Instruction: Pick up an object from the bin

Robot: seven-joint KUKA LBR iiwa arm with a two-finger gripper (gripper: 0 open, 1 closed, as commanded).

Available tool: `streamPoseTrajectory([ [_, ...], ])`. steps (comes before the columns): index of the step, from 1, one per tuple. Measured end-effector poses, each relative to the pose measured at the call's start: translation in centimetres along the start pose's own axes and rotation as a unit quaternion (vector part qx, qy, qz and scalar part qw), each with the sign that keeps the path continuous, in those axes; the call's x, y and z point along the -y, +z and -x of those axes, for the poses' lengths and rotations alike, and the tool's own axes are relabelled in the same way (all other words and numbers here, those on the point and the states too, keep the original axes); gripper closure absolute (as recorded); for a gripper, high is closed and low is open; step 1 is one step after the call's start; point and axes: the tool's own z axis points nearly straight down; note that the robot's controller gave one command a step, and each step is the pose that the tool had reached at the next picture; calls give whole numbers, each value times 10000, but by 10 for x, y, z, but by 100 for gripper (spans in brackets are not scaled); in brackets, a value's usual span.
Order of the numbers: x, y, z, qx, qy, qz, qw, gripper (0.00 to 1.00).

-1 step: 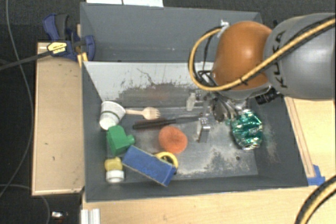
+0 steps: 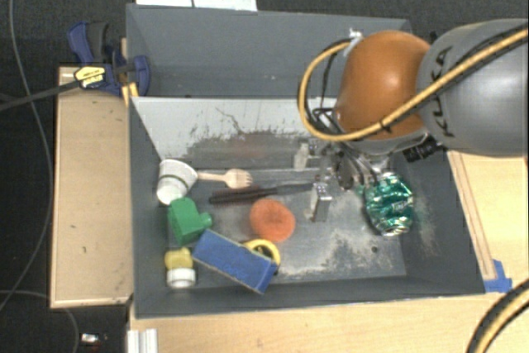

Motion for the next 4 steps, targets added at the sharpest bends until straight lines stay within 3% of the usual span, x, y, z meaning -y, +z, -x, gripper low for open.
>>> streamPoseTrajectory([
  [1, -51, 60, 9, 30, 194, 7, 9998, 0],
  [2, -34, 95, -4, 97, 153, 8, 9998, 100],
  [4, -33, 95, -4, 96, 175, 9, 9998, 100],
])
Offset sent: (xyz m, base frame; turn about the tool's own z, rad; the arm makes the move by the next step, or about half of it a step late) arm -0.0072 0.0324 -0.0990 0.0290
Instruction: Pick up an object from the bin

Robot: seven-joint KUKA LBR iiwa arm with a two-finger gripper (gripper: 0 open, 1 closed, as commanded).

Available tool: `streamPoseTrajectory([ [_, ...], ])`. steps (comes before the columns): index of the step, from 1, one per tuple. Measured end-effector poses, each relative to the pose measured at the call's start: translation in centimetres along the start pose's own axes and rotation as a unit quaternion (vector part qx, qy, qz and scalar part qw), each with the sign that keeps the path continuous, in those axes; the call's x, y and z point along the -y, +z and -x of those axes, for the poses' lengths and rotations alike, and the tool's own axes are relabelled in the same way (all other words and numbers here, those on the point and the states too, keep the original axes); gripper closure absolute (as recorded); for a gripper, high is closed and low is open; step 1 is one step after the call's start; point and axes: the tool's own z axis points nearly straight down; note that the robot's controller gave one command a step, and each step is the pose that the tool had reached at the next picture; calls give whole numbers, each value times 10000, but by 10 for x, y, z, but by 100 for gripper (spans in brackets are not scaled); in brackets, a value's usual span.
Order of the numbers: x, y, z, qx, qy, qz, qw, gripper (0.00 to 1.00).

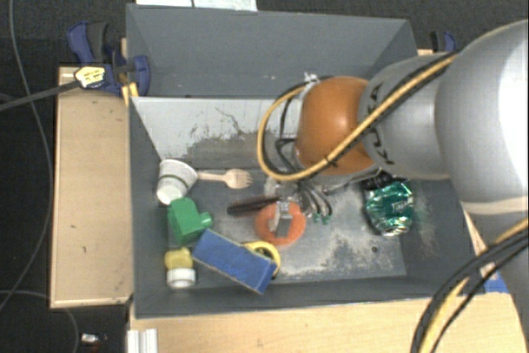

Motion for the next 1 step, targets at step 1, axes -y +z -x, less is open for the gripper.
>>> streamPoseTrajectory([
  [1, 0, 0, 0, -1, 8, 0, 10000, 100],
])
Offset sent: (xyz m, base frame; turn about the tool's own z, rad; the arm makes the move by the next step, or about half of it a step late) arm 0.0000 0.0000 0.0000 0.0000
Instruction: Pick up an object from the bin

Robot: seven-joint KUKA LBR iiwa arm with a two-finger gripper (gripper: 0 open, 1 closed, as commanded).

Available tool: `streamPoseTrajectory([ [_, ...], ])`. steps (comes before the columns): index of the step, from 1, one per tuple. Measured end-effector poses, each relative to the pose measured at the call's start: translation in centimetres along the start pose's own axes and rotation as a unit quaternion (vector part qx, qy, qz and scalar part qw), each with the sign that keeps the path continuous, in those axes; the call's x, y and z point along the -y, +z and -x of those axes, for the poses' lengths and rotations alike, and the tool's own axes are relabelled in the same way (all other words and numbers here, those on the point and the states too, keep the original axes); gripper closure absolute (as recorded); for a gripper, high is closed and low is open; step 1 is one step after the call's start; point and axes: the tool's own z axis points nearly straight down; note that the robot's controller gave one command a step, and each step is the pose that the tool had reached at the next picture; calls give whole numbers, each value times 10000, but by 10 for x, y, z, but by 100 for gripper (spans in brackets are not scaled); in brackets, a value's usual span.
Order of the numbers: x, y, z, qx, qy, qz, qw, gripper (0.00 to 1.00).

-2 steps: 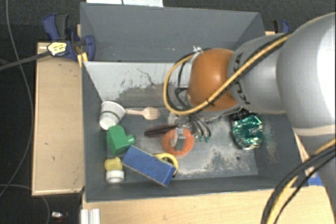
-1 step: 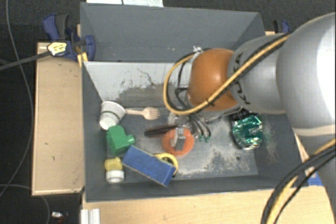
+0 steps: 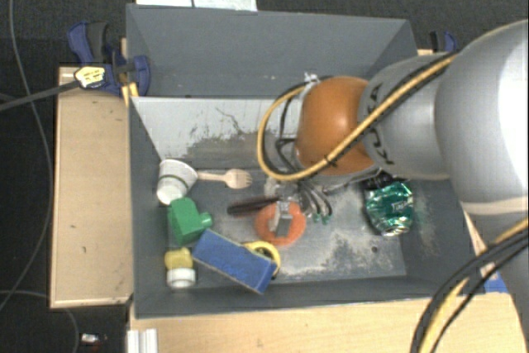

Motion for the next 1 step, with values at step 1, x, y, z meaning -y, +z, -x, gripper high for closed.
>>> streamPoseTrajectory([
  [1, 0, 0, 0, 0, 3, 0, 10000, 100],
])
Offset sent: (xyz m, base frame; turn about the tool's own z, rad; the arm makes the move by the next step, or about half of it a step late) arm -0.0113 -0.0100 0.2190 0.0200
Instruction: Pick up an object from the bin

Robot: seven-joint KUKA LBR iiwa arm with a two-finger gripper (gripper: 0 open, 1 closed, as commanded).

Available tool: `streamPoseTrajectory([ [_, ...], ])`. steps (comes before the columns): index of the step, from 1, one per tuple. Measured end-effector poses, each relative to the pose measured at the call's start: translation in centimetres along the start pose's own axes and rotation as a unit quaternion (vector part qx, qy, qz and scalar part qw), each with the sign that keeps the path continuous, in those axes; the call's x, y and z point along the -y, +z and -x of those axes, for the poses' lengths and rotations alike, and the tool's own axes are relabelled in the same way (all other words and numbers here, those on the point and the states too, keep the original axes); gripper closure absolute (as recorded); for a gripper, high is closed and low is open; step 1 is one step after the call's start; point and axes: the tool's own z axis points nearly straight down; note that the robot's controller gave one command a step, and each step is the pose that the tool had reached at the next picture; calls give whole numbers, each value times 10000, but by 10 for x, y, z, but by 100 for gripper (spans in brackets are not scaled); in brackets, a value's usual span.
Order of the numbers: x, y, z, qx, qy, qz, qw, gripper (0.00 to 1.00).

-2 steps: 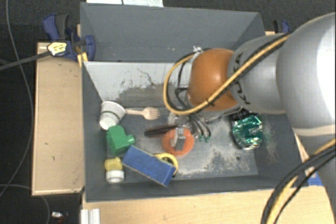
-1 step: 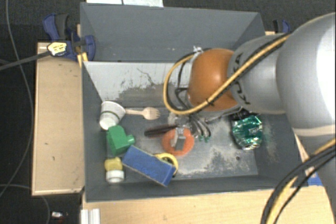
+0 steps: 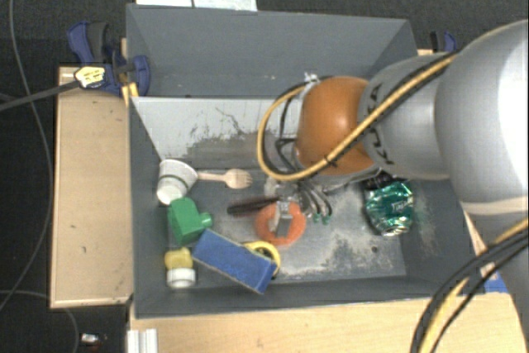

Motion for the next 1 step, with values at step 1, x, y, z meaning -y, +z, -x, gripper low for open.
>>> streamPoseTrajectory([
  [1, 9, -203, -6, -8, 80, 2, 10000, 100],
])
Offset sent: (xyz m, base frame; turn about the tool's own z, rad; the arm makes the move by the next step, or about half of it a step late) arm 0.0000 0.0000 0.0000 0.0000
